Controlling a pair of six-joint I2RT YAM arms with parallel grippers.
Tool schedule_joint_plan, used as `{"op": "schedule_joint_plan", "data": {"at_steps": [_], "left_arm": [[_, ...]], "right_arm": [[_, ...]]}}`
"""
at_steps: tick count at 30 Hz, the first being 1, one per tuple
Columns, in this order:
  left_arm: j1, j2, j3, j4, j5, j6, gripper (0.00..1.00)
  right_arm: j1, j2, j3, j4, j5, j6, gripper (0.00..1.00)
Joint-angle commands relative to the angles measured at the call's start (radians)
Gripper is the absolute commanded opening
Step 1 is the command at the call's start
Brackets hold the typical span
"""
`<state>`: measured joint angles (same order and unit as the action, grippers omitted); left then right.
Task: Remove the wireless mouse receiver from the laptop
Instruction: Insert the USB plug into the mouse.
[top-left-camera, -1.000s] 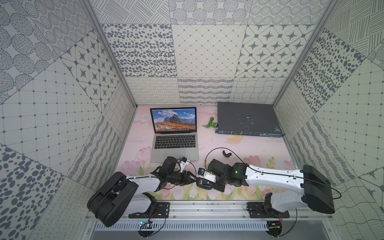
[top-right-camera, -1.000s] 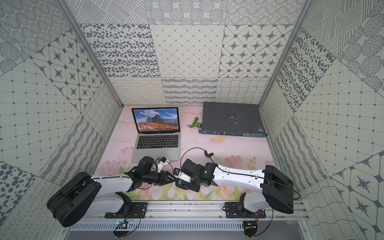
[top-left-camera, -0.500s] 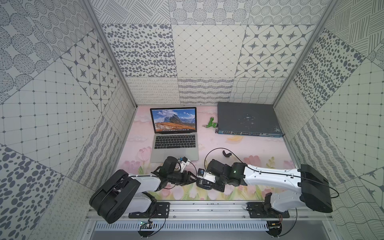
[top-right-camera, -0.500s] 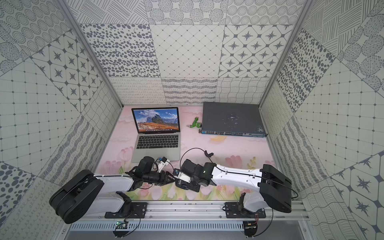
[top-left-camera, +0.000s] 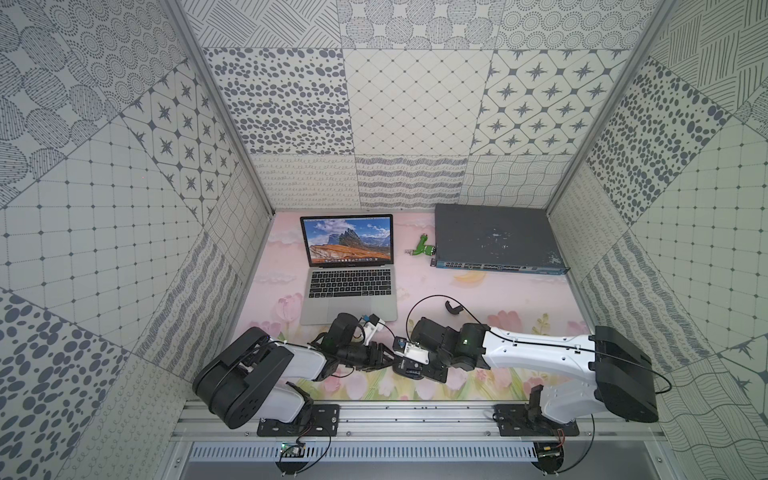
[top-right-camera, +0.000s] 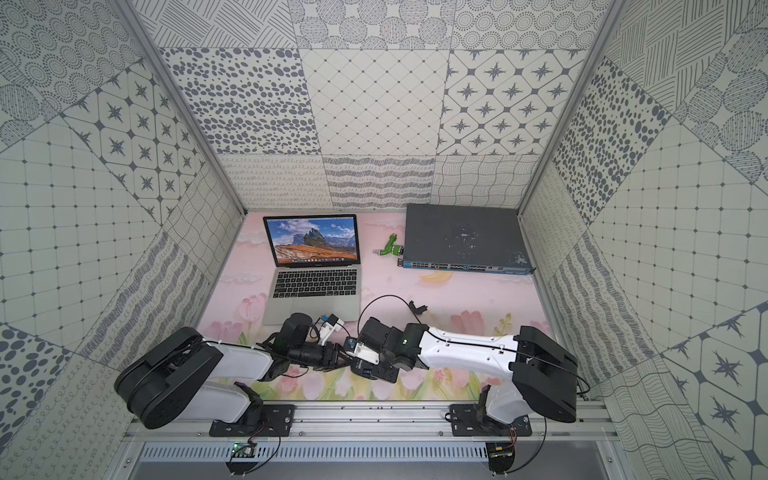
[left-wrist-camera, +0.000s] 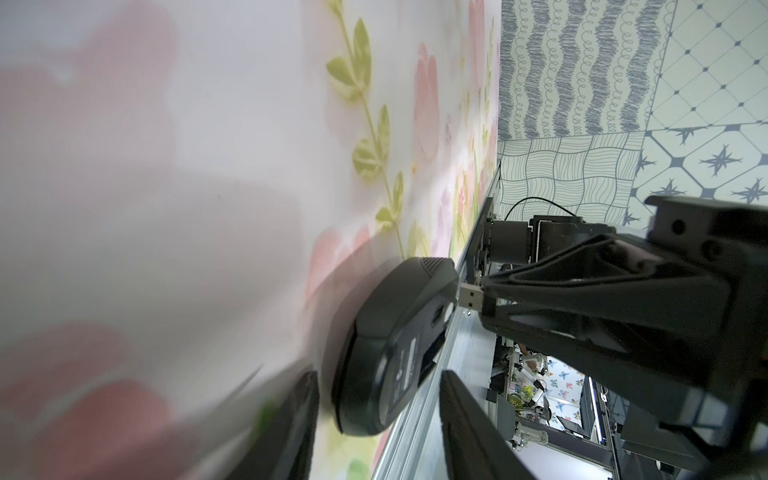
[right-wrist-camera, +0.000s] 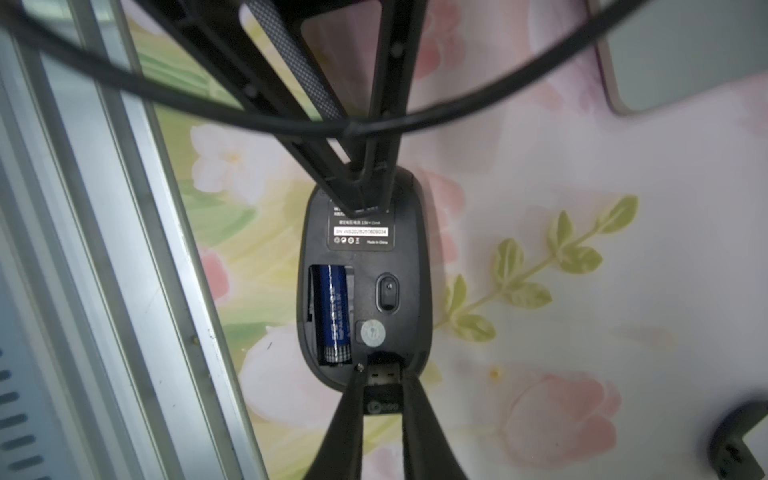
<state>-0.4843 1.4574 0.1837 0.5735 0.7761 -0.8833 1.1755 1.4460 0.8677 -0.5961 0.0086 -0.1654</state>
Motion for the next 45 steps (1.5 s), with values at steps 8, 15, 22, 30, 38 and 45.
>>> {"op": "schedule_joint_plan", "data": {"at_steps": [8,15,22,30,38,45], "left_arm": [[-0.013,0.023,-0.006,-0.064,-0.049,-0.007,0.43],[-0.016,0.031,-0.004,-0.055,-0.047,-0.007,0.40],[-0.020,0.036,-0.004,-0.049,-0.049,-0.008,0.38],[-0.020,0.031,-0.006,-0.052,-0.048,-0.008,0.37],[-0.021,0.020,-0.009,-0.058,-0.049,-0.008,0.38],[-0.020,0.021,-0.009,-0.056,-0.044,-0.008,0.37]], "right_arm": [[-0.008,0.013,0.028,0.006,-0.015,-0.010,0.05],[-0.014,0.005,0.017,-0.003,-0.025,-0.012,0.05],[-0.014,0.009,0.018,-0.008,-0.027,-0.012,0.05],[-0.014,0.022,0.023,-0.012,-0.024,-0.012,0.05],[-0.017,0.043,0.031,-0.021,-0.019,-0.013,0.05],[-0.022,0.056,0.042,-0.022,-0.021,-0.019,0.05]]}}
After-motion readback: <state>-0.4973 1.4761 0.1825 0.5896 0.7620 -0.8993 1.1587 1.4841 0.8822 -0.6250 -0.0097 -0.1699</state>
